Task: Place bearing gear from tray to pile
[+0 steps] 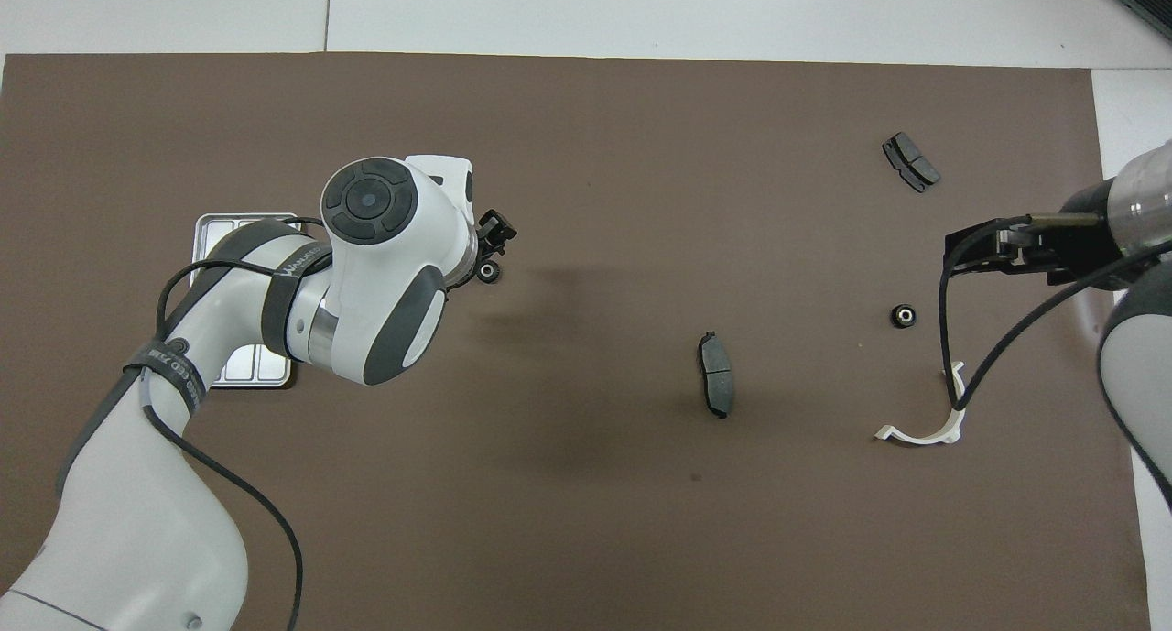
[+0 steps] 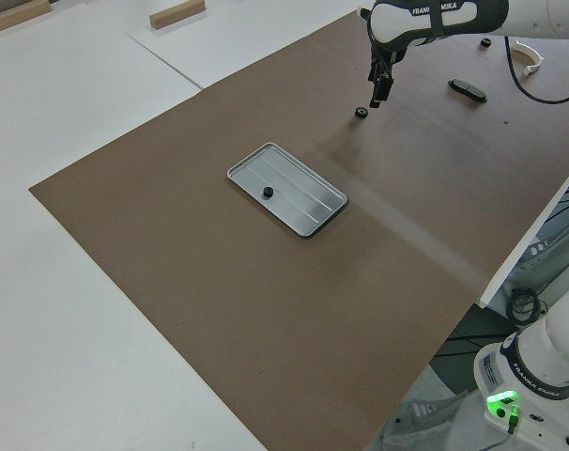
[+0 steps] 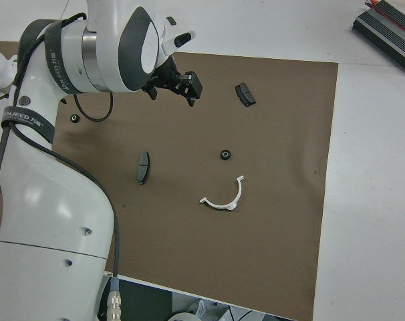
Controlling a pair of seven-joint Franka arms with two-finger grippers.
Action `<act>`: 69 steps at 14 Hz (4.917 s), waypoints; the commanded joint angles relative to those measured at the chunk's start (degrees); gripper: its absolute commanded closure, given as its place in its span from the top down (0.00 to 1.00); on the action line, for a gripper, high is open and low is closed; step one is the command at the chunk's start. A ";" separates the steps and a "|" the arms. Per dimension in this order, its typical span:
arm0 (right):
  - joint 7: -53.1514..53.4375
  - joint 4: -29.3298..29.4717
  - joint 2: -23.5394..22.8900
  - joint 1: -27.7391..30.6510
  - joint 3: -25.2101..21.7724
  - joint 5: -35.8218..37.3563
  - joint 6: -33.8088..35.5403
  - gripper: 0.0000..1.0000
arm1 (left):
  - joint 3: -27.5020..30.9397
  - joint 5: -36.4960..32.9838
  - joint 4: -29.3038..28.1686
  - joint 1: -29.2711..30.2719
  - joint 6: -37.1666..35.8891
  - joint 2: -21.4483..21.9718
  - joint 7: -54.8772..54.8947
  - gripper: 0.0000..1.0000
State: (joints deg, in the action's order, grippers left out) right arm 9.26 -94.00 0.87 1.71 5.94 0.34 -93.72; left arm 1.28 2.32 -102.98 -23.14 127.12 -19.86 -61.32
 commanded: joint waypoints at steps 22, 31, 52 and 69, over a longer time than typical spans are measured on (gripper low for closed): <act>38.46 29.40 -41.82 -33.27 0.12 6.78 -15.60 1.00 | -0.31 0.23 -10.75 26.30 3.05 1.93 37.59 0.77; 44.18 29.13 -48.41 -37.39 -0.41 7.65 -27.12 1.00 | -0.31 0.23 -11.10 26.30 3.13 1.93 37.59 0.47; 46.73 30.81 -50.54 -38.37 -2.08 13.54 -35.40 0.00 | -0.49 0.67 -4.25 19.73 3.75 -0.97 26.47 0.04; 16.95 -21.04 -17.31 -16.15 -1.81 12.58 -48.84 0.00 | -0.75 0.76 -3.98 -10.44 7.71 0.08 -9.08 0.76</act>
State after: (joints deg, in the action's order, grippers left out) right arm 29.40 -111.66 -17.85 -17.82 3.16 12.68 -140.99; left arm -0.34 2.50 -106.88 -32.45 134.85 -20.22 -69.62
